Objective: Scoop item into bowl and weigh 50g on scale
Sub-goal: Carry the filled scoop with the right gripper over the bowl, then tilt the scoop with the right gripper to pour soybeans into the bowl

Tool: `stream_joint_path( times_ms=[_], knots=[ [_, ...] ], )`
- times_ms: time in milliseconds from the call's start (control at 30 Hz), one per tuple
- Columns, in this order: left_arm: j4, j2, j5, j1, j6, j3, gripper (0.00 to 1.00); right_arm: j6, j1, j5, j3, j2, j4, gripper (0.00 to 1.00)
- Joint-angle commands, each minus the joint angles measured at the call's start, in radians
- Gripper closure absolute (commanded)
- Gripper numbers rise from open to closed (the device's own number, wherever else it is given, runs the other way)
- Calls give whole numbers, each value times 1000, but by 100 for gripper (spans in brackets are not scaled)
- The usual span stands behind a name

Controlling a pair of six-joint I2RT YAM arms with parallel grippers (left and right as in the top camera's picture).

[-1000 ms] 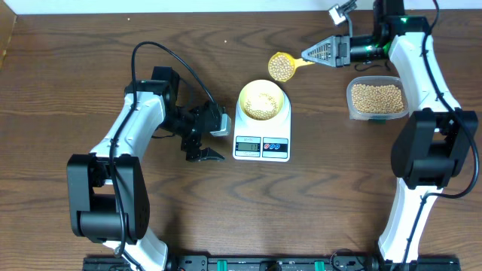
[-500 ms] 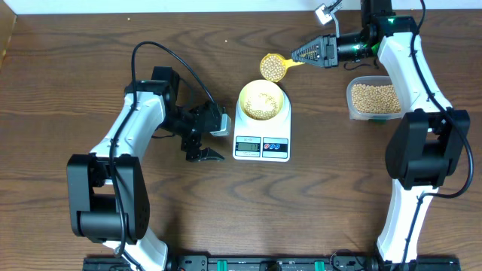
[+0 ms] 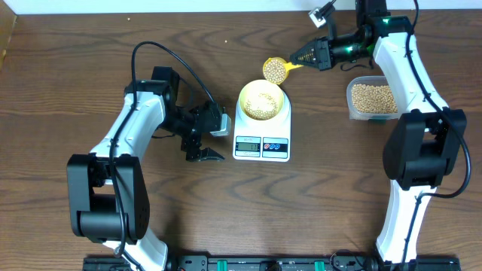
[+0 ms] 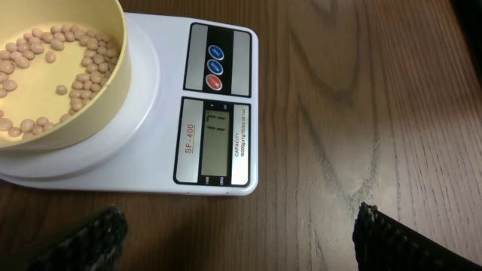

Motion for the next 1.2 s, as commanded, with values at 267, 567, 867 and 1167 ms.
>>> stream_joint_path(
  times_ms=[267,567,867,1167],
  knots=[
    [-5,-6,6,2,9,-2,2,-147,55,47,-4,12,-6,99],
    [-5,-6,6,2,9,-2,2,-289,82,88,-4,11,-50,99],
    [-5,-6,6,2,9,-2,2,-308,101,149,-4,-11,-69,99],
    [-5,-6,6,2,9,-2,2,-349,148,301,-4,-76,-70,99]
  ],
)
